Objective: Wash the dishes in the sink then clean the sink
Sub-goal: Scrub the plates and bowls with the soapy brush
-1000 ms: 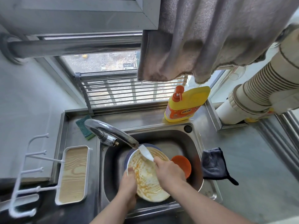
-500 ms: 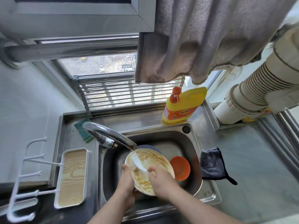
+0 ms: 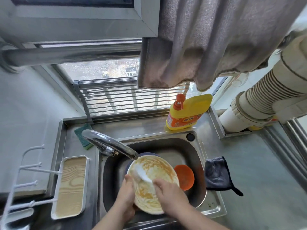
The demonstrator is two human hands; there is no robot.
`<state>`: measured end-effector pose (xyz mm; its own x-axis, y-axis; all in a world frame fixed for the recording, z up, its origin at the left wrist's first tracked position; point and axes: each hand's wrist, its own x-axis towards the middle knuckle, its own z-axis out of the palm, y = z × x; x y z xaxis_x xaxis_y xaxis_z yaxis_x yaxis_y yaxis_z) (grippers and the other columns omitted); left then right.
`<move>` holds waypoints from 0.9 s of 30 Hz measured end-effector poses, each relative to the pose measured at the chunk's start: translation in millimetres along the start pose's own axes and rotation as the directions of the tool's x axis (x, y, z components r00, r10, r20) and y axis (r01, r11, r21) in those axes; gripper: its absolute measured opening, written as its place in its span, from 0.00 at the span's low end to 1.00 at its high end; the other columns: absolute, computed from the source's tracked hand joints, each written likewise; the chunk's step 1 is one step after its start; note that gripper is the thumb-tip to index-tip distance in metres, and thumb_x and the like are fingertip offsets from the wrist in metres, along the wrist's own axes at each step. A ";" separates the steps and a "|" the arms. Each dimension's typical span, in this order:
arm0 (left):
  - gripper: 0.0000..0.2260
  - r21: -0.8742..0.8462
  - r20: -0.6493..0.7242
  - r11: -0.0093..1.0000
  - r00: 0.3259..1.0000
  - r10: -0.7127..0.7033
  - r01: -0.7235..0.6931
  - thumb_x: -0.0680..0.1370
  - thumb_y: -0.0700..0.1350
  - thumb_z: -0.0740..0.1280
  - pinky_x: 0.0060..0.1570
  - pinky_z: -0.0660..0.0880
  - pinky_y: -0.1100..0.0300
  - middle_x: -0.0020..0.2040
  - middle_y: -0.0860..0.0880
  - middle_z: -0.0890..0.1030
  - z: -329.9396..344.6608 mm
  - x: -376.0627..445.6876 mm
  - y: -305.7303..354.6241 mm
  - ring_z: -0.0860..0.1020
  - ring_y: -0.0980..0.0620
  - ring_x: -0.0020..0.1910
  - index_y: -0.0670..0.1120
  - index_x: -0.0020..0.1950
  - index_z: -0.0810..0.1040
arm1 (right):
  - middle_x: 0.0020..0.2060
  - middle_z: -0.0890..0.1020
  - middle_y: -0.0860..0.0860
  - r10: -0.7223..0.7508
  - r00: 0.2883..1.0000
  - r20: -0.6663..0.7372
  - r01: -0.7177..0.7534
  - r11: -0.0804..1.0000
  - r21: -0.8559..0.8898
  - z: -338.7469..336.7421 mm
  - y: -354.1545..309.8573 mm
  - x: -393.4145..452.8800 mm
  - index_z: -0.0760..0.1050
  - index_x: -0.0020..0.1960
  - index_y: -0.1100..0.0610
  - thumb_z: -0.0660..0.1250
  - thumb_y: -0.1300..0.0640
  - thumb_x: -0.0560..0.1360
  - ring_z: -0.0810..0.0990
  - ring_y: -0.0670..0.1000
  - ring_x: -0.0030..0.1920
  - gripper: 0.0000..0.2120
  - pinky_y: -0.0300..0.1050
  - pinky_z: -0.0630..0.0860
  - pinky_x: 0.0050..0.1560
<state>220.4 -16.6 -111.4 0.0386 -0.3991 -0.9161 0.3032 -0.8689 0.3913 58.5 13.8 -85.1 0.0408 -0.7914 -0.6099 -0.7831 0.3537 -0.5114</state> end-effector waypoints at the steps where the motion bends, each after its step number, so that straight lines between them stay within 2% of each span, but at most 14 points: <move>1: 0.20 0.010 0.012 0.999 0.999 0.031 -0.031 0.88 0.61 0.47 0.49 0.81 0.29 0.50 0.41 0.88 5.1 -1.4 -0.7 0.87 0.36 0.49 0.55 0.63 0.74 | 0.57 0.84 0.50 0.049 0.998 -0.045 -0.049 0.999 -0.006 -6.2 4.3 10.9 0.71 0.67 0.40 0.53 0.42 0.84 0.81 0.58 0.60 0.15 0.52 0.76 0.53; 4: 0.15 0.050 -0.034 0.989 0.989 0.142 -0.140 0.88 0.58 0.51 0.48 0.79 0.24 0.50 0.43 0.88 4.4 5.9 6.7 0.87 0.36 0.49 0.59 0.61 0.78 | 0.53 0.84 0.54 0.191 0.978 -0.082 -0.194 0.981 -0.025 -20.6 37.7 14.4 0.68 0.62 0.42 0.50 0.43 0.85 0.82 0.62 0.55 0.11 0.54 0.78 0.51; 6: 0.15 0.042 -0.046 0.983 0.982 0.182 -0.180 0.88 0.58 0.53 0.47 0.79 0.24 0.53 0.43 0.87 1.1 15.3 14.0 0.86 0.35 0.51 0.60 0.63 0.78 | 0.52 0.84 0.54 0.208 0.976 -0.066 -0.208 0.978 0.009 -14.1 51.0 -7.0 0.66 0.58 0.43 0.52 0.43 0.84 0.83 0.61 0.54 0.07 0.52 0.76 0.51; 10: 0.12 0.124 -0.110 0.974 0.973 0.201 -0.187 0.88 0.52 0.55 0.39 0.83 0.35 0.56 0.41 0.85 7.0 19.5 12.5 0.85 0.35 0.51 0.57 0.68 0.75 | 0.54 0.85 0.53 0.111 0.992 0.057 -0.118 0.983 0.141 8.6 20.6 -34.5 0.70 0.61 0.38 0.59 0.42 0.82 0.81 0.56 0.58 0.09 0.46 0.75 0.53; 12: 0.10 0.157 -0.084 0.957 0.962 0.259 -0.244 0.88 0.47 0.57 0.36 0.83 0.43 0.55 0.41 0.84 12.9 17.7 8.5 0.84 0.36 0.52 0.53 0.66 0.76 | 0.54 0.85 0.54 0.072 0.997 0.031 -0.076 0.985 0.154 4.6 11.4 -26.5 0.72 0.62 0.38 0.59 0.42 0.82 0.81 0.56 0.57 0.10 0.47 0.75 0.52; 15: 0.08 0.214 -0.006 0.919 0.940 0.341 -0.332 0.86 0.41 0.64 0.46 0.83 0.45 0.52 0.41 0.87 19.0 14.0 15.7 0.86 0.39 0.52 0.45 0.61 0.81 | 0.53 0.86 0.51 0.143 0.985 -0.093 -0.124 0.974 0.187 -17.4 33.1 -12.7 0.74 0.62 0.41 0.58 0.45 0.84 0.82 0.56 0.56 0.10 0.49 0.75 0.52; 17: 0.05 0.338 0.025 0.861 0.918 0.397 -0.381 0.83 0.40 0.70 0.52 0.84 0.42 0.47 0.45 0.88 19.4 17.1 26.4 0.86 0.42 0.50 0.46 0.55 0.84 | 0.47 0.85 0.48 0.236 0.964 -0.123 -0.203 0.951 0.233 -32.1 58.1 -14.1 0.75 0.57 0.40 0.58 0.47 0.84 0.83 0.52 0.50 0.08 0.49 0.76 0.51; 19: 0.04 0.485 0.066 0.744 0.868 0.492 -0.459 0.80 0.45 0.73 0.54 0.83 0.41 0.45 0.49 0.88 22.9 21.3 38.4 0.86 0.46 0.49 0.53 0.51 0.87 | 0.39 0.83 0.45 0.253 0.961 -0.110 -0.212 0.932 0.293 -40.3 78.4 -22.8 0.75 0.52 0.35 0.60 0.48 0.83 0.80 0.42 0.40 0.08 0.43 0.76 0.47; 21: 0.10 0.591 0.204 0.572 0.791 0.577 -0.569 0.82 0.46 0.70 0.52 0.82 0.51 0.45 0.56 0.87 34.1 14.5 51.4 0.84 0.55 0.48 0.61 0.51 0.86 | 0.34 0.81 0.43 0.270 0.958 -0.093 -0.224 0.913 0.342 -42.0 93.0 -31.4 0.75 0.51 0.32 0.64 0.48 0.82 0.76 0.41 0.34 0.09 0.40 0.74 0.42; 23: 0.14 0.653 0.378 0.324 0.665 0.644 -0.685 0.81 0.38 0.67 0.44 0.75 0.64 0.40 0.57 0.83 48.7 12.5 60.6 0.78 0.61 0.43 0.56 0.46 0.85 | 0.30 0.79 0.44 0.313 0.946 -0.083 -0.258 0.885 0.387 -39.0 103.5 -39.6 0.75 0.51 0.31 0.66 0.49 0.82 0.74 0.41 0.30 0.11 0.40 0.72 0.39; 24: 0.16 0.672 0.419 0.205 0.593 0.687 -0.712 0.79 0.34 0.67 0.45 0.72 0.67 0.40 0.57 0.82 55.9 13.4 65.4 0.76 0.61 0.44 0.54 0.44 0.85 | 0.29 0.79 0.45 0.326 0.942 -0.081 -0.269 0.877 0.398 -35.7 107.2 -42.6 0.76 0.50 0.31 0.66 0.50 0.81 0.74 0.41 0.30 0.11 0.40 0.72 0.38; 25: 0.17 0.687 0.428 0.109 0.522 0.738 -0.718 0.77 0.31 0.69 0.51 0.72 0.67 0.43 0.59 0.82 62.0 17.8 68.5 0.76 0.60 0.49 0.54 0.45 0.86 | 0.30 0.79 0.45 0.335 0.939 -0.079 -0.278 0.874 0.398 -33.0 108.5 -46.0 0.77 0.50 0.32 0.67 0.50 0.81 0.75 0.41 0.30 0.11 0.38 0.72 0.39; 27: 0.18 0.707 0.432 0.007 0.439 0.788 -0.707 0.74 0.28 0.71 0.62 0.71 0.61 0.51 0.58 0.82 69.3 34.9 71.7 0.76 0.55 0.58 0.50 0.52 0.89 | 0.32 0.81 0.41 0.353 0.931 -0.093 -0.289 0.868 0.404 -28.0 106.1 -50.6 0.79 0.47 0.34 0.67 0.51 0.80 0.78 0.38 0.33 0.11 0.33 0.72 0.41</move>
<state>177.6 -113.1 -109.2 -0.1555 -0.9862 -0.0563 -0.6982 0.0695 0.7125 -44.0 77.5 -91.6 -0.2963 -0.6581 -0.6922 -0.4411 0.7371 -0.5119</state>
